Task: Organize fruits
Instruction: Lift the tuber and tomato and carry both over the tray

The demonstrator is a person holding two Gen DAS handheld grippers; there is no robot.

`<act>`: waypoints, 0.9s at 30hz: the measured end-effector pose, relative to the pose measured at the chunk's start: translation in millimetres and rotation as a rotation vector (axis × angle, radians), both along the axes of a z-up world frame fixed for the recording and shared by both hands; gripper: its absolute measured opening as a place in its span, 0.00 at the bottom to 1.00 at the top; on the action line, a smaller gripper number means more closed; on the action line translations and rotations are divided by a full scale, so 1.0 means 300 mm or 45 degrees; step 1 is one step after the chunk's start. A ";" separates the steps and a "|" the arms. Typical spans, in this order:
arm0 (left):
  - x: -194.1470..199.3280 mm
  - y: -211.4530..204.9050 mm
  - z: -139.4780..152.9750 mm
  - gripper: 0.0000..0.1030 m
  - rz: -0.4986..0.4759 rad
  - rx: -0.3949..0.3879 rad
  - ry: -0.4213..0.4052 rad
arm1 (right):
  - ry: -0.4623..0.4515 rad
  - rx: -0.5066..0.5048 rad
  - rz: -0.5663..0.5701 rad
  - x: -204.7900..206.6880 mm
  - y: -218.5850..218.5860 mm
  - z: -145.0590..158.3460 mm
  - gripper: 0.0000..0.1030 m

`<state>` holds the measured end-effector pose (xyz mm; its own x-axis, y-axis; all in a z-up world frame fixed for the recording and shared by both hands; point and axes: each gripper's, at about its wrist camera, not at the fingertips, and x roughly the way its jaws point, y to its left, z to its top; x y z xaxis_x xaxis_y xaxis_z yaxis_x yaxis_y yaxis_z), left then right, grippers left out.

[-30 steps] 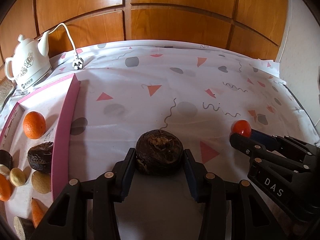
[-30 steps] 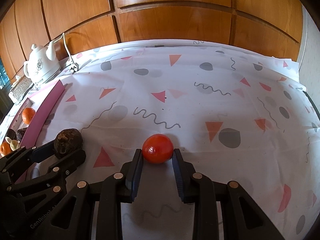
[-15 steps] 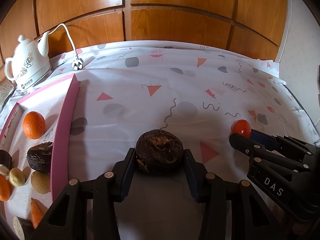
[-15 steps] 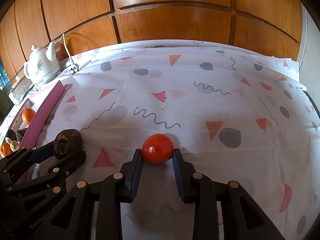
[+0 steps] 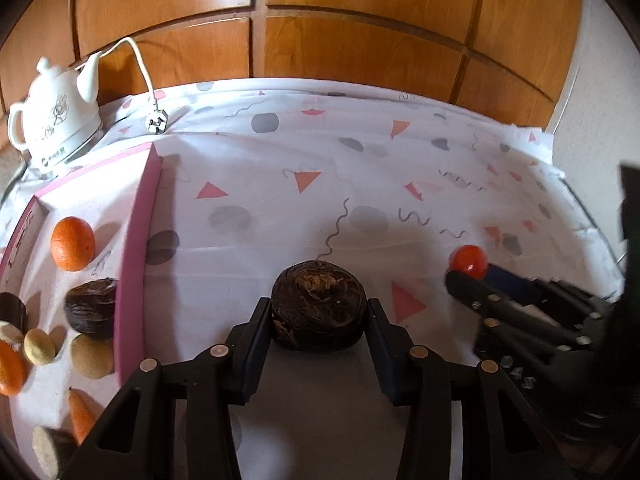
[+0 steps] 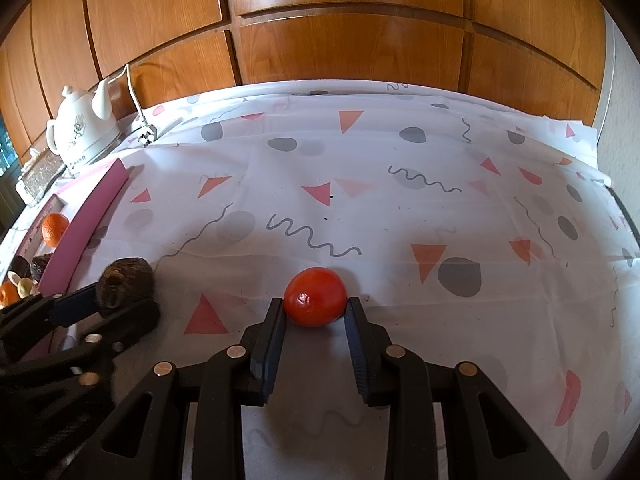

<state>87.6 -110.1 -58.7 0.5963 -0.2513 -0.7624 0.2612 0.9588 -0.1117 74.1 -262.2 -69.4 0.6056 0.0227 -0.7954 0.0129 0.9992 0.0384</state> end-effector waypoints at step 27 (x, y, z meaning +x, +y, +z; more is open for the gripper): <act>-0.018 0.613 0.174 0.45 0.556 0.029 -0.132 | -0.055 0.191 0.513 0.074 0.526 0.198 0.29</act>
<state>82.2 73.9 -6.4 0.7162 0.0571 -0.6955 -0.1602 0.9835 -0.0842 96.4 -104.4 -10.1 0.5572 0.3778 -0.7395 -0.3819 0.9073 0.1757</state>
